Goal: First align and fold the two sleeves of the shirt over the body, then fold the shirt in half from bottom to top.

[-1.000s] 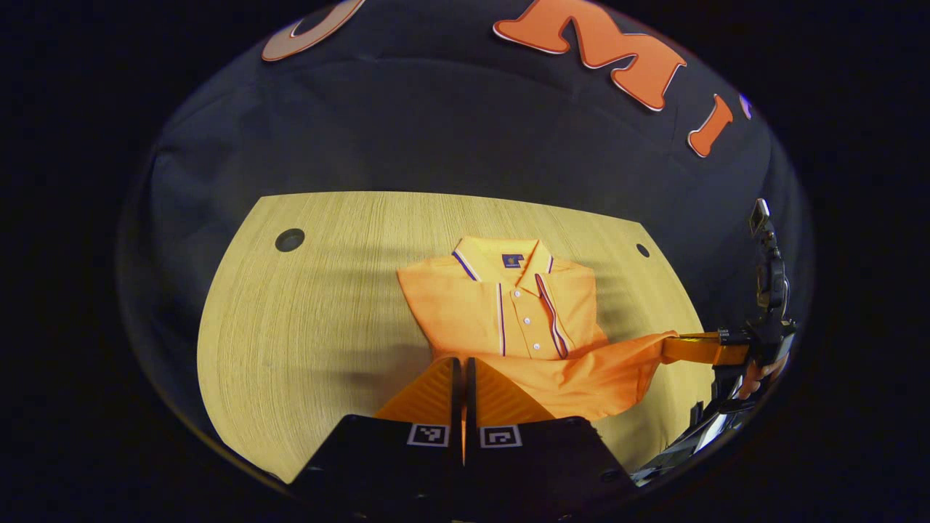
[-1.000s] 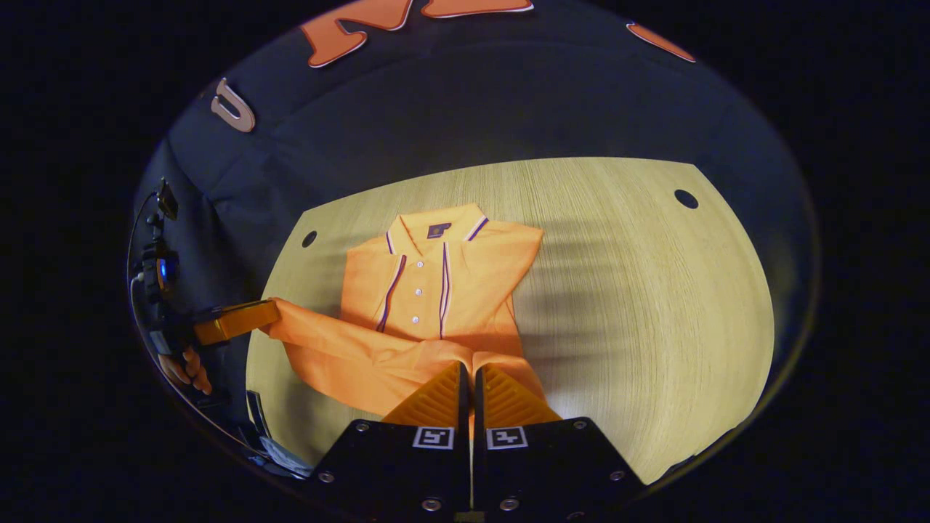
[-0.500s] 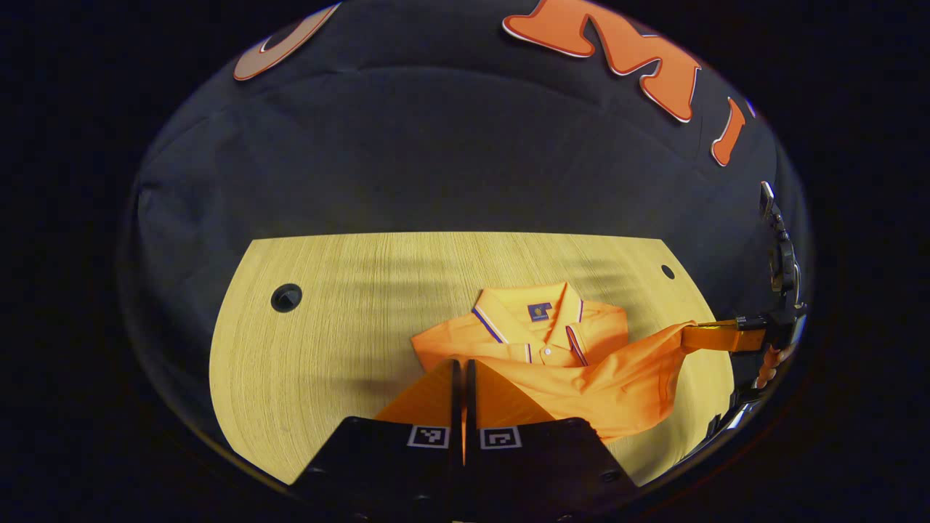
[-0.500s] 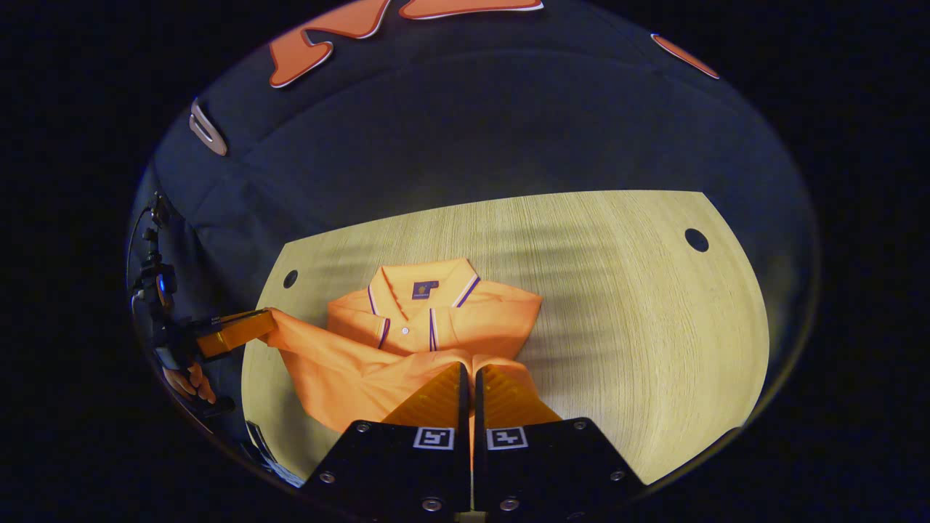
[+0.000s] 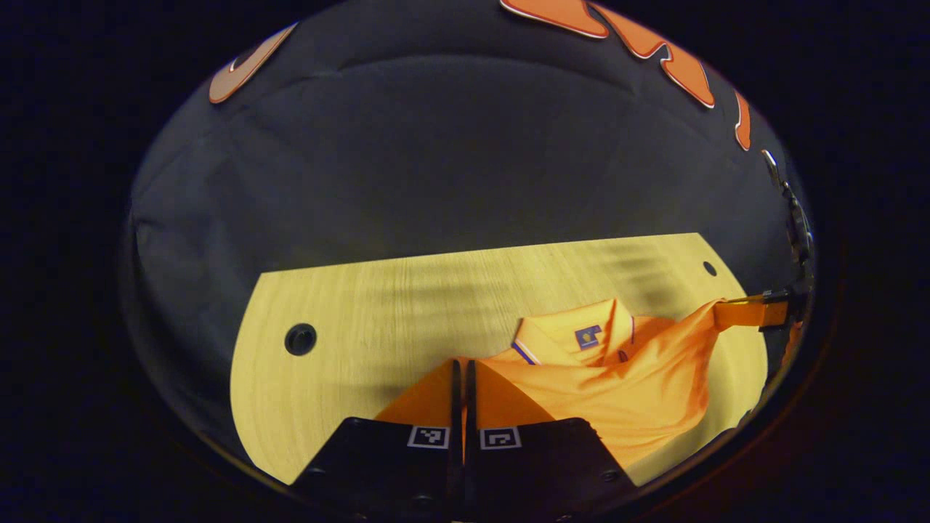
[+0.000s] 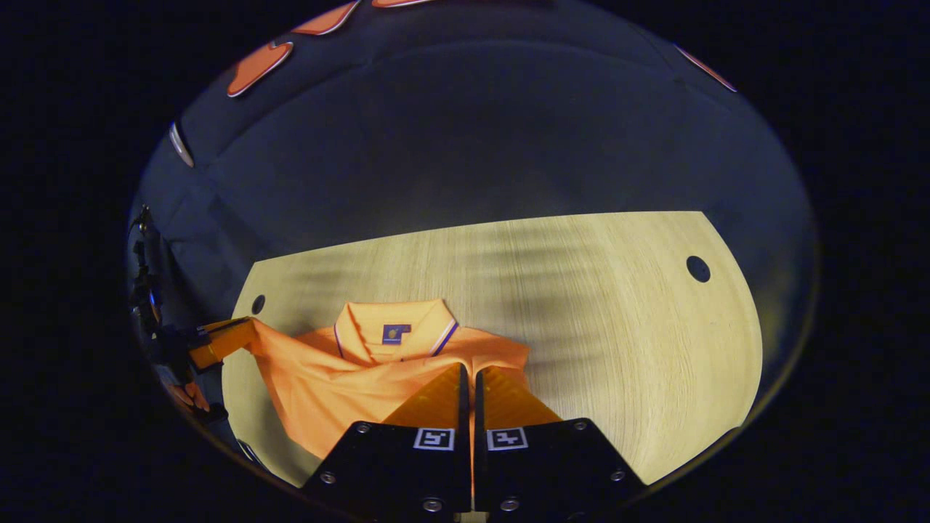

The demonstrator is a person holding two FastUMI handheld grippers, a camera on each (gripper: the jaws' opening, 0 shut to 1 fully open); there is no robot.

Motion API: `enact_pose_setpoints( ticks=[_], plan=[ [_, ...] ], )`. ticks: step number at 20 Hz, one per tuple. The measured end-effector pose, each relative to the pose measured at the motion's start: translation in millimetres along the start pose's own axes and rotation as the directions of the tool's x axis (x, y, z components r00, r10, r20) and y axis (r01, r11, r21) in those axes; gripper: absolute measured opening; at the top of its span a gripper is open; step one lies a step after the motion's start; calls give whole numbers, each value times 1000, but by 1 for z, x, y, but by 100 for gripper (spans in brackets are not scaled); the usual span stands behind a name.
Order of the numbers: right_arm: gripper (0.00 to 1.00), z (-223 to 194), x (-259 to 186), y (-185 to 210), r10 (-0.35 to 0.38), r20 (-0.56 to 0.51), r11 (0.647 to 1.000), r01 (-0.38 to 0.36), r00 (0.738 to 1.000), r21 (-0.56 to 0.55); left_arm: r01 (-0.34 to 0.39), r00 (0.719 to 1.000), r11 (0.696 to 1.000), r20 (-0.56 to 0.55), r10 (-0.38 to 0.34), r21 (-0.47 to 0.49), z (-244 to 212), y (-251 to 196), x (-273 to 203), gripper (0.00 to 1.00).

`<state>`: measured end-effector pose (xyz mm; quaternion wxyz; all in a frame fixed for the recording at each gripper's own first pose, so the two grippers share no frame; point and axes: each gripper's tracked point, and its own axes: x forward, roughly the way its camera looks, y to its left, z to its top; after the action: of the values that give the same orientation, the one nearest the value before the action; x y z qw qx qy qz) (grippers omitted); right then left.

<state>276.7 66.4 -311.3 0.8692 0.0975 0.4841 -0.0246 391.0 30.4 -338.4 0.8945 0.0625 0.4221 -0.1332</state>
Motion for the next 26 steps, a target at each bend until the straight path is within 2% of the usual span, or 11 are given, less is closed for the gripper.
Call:
enact_pose_setpoints(
  ticks=[4,5,6,8,12,13,17,19,20,21,26],
  plan=[
    [8,8,-3,-8,-43,37,999,43,998,-2,-25,997,1000,78,25,1,20,3,-11,11],
    [14,11,-5,-8,-44,49,999,44,998,-1,-27,997,1000,71,27,1,20,1,-14,19],
    [17,10,-4,-7,-40,49,999,40,998,3,-30,997,1000,66,30,-4,18,2,-17,37],
    [25,9,-6,-9,-50,46,999,50,998,-1,-13,997,999,70,15,-36,15,-1,-23,47],
    [54,17,-30,-11,-61,127,996,67,990,-50,-13,996,998,91,19,-65,12,-1,-41,75],
    [64,17,-36,-8,-53,143,997,61,988,-52,-24,995,998,93,30,-63,10,0,-47,78],
    [83,8,-62,-3,-39,199,997,52,979,-62,-16,996,997,91,23,-72,-3,-15,-76,85],
    [86,1,-76,-1,-32,228,996,49,973,-69,-22,995,997,91,29,-72,-12,-23,-93,90],
    [80,-5,-86,-1,-28,237,996,47,971,-78,-35,995,997,95,42,-73,-16,-24,-102,96],
    [88,-10,-94,-1,-27,245,995,50,969,-89,-35,994,997,105,43,-75,-17,-27,-110,96],
    [92,-20,-141,3,-21,336,989,68,942,-128,-45,980,996,190,60,-80,-23,-47,-174,97]
  ],
)
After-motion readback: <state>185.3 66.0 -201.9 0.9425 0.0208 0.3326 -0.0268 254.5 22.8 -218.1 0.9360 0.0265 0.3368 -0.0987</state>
